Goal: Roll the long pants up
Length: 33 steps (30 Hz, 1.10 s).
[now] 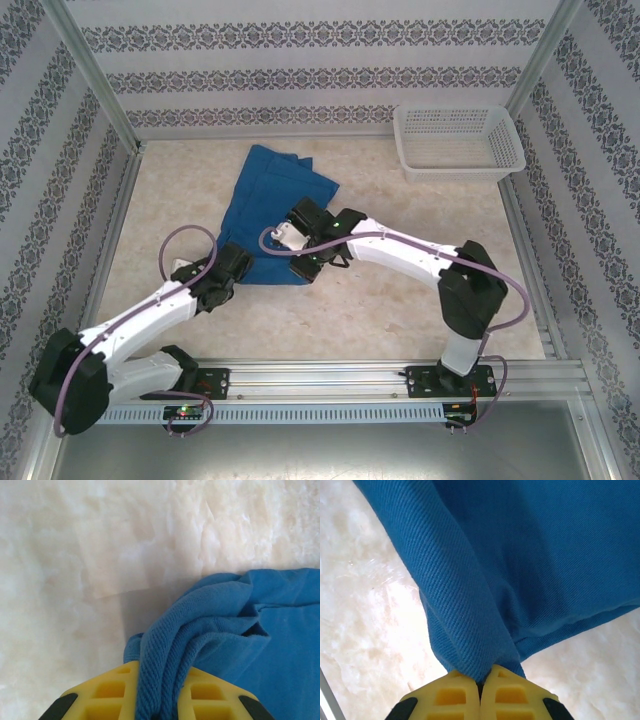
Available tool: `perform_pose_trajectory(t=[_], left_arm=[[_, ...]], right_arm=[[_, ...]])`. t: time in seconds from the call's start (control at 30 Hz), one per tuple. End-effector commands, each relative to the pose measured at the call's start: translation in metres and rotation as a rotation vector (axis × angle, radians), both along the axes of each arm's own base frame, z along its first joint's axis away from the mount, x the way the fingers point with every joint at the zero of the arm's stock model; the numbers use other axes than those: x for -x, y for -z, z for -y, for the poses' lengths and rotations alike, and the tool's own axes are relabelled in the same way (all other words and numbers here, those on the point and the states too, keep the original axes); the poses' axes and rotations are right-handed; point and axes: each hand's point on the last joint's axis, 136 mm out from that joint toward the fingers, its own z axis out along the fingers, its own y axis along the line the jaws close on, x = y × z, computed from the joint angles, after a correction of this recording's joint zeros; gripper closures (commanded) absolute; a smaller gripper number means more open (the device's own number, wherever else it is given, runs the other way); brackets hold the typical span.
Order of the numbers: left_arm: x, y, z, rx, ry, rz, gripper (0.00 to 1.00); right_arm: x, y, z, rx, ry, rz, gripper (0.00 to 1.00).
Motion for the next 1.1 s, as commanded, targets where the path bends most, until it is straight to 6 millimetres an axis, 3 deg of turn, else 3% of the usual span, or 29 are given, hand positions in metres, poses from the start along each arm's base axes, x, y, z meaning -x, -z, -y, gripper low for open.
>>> perform_pose_trajectory(t=[0.0, 0.27, 0.67, 0.7, 0.77, 0.87, 1.0, 1.07], left_arm=[[-0.01, -0.002, -0.01, -0.075, 0.037, -0.081, 0.9], [-0.037, -0.009, -0.008, -0.079, 0.075, -0.164, 0.91], [-0.066, 0.009, -0.004, -0.069, 0.118, -0.258, 0.92], [-0.07, 0.01, -0.003, -0.068, 0.122, -0.26, 0.92], [-0.08, 0.01, 0.0, -0.064, 0.135, -0.263, 0.92], [-0.094, 0.012, 0.006, -0.054, 0.152, -0.276, 0.92], [-0.11, 0.017, 0.016, -0.018, 0.166, -0.278, 0.93], [-0.115, 0.02, 0.021, 0.002, 0.171, -0.279, 0.93]], right_arm=[[-0.004, 0.011, 0.005, 0.038, -0.007, -0.065, 1.0], [-0.037, 0.022, 0.008, 0.047, 0.021, -0.099, 1.0], [-0.075, 0.048, 0.014, 0.071, 0.074, -0.117, 1.0], [-0.077, 0.047, 0.014, 0.072, 0.076, -0.112, 0.97], [-0.081, 0.04, 0.012, 0.072, 0.083, -0.083, 0.7], [-0.082, 0.017, 0.009, 0.067, 0.087, -0.008, 0.43], [-0.066, -0.028, -0.008, 0.017, 0.073, 0.123, 0.39], [-0.05, -0.041, -0.021, 0.004, 0.047, 0.191, 0.38]])
